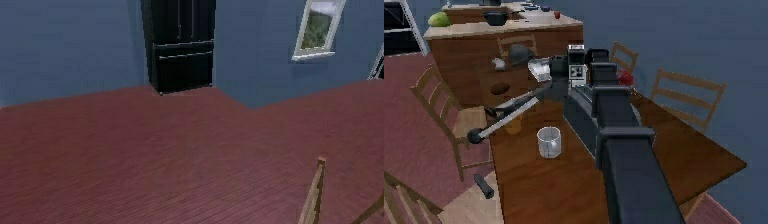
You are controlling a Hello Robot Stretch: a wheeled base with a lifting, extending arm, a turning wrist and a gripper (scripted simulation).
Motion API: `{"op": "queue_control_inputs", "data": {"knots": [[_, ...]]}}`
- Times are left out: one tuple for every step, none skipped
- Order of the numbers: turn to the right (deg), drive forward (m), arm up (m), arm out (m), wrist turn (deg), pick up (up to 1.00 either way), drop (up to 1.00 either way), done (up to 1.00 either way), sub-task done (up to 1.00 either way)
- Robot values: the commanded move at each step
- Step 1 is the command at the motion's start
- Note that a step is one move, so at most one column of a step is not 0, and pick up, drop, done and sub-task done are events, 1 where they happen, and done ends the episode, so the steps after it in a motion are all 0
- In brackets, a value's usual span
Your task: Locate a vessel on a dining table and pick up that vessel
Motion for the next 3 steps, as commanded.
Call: {"op": "queue_control_inputs", "data": {"knots": [[0.0,0.0,0.0,0.0,45.0,0.0,0.0,0.0,0.0],[0.0,0.0,0.0,0.0,27.0,0.0,0.0,0.0,0.0],[0.0,0.0,-0.28,0.0,0.0,0.0,0.0,0.0,0.0]]}}
